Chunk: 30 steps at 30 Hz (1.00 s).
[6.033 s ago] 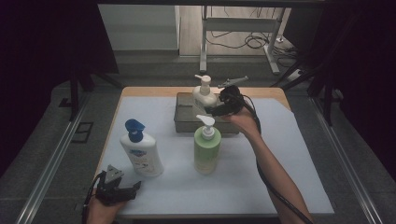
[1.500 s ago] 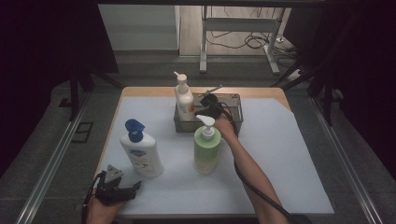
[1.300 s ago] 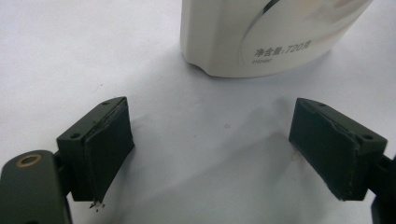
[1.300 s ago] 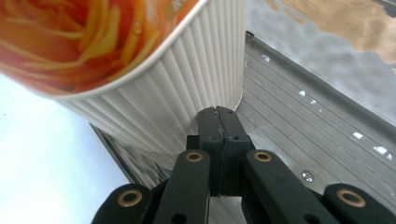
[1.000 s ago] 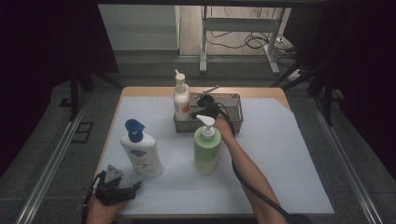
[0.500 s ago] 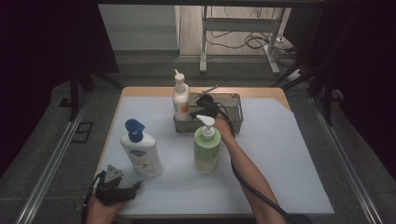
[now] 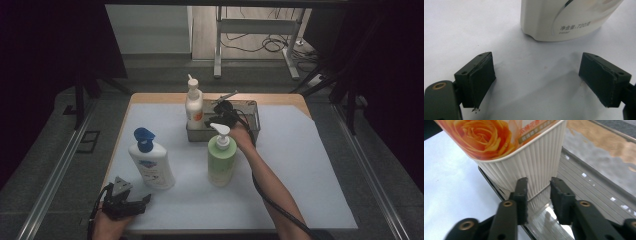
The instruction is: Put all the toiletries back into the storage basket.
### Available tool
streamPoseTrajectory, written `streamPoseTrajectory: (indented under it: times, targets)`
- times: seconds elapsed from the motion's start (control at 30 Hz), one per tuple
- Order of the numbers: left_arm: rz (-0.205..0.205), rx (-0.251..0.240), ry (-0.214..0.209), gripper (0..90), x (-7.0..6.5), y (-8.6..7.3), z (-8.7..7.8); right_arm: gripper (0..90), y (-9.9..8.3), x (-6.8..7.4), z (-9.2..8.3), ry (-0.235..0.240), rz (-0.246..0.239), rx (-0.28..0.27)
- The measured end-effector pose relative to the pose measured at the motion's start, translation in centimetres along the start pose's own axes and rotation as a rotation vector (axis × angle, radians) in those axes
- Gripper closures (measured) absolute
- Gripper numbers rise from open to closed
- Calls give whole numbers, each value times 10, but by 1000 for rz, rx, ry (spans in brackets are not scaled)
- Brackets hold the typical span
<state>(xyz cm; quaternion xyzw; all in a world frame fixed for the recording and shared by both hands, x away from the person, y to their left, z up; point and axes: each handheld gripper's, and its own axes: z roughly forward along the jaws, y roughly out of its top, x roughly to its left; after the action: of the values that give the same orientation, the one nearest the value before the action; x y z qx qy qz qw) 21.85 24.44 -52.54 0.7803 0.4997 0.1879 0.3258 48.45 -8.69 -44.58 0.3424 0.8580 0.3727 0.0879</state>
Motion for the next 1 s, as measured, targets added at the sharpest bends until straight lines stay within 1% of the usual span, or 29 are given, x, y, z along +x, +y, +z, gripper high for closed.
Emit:
streamPoseTrajectory:
  times: [0.07,0.27,0.4,0.5,0.57,0.63,0.7,0.8,0.83,1.0]
  targets:
    - [0,0,0,130,0,0,0,575,0,0,-4,0,4,-8]
    - [0,0,0,130,0,0,0,461,-3,0,-16,-9,-13,-22]
    - [0,-3,1,129,0,0,0,403,-6,1,-23,-11,-28,-28]
    - [0,-3,1,130,0,0,0,369,-8,1,-29,-13,-38,-41]
    - [0,-3,1,130,0,0,0,347,-10,1,-32,-18,-48,-42]
    - [-1,-4,1,130,0,0,0,328,-11,2,-35,-12,-55,-41]
    - [-1,-2,2,129,0,0,0,300,-14,2,-38,-19,-65,-48]
    - [-1,-2,1,129,0,0,0,260,-17,1,-42,-18,-65,-54]
    - [-1,-2,2,129,0,0,0,256,-19,1,-44,-20,-59,-56]
    - [-1,-2,2,129,0,0,0,233,-26,-1,-52,-13,-68,-55]
